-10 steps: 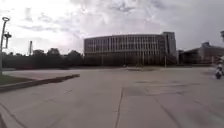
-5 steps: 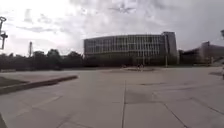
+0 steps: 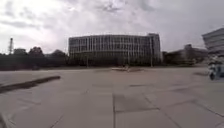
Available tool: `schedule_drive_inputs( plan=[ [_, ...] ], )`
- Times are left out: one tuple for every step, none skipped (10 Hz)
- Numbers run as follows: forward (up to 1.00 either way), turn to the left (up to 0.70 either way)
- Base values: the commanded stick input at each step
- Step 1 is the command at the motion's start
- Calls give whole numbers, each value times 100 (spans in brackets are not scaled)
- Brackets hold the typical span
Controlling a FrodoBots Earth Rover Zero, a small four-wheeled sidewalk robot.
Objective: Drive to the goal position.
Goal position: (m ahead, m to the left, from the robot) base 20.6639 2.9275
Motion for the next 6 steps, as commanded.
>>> schedule_drive_inputs(
  plan=[
    [70,-1],
    [70,-1],
    [70,-1],
    [70,-1],
    [70,-1],
    [70,-1]
  ],
)
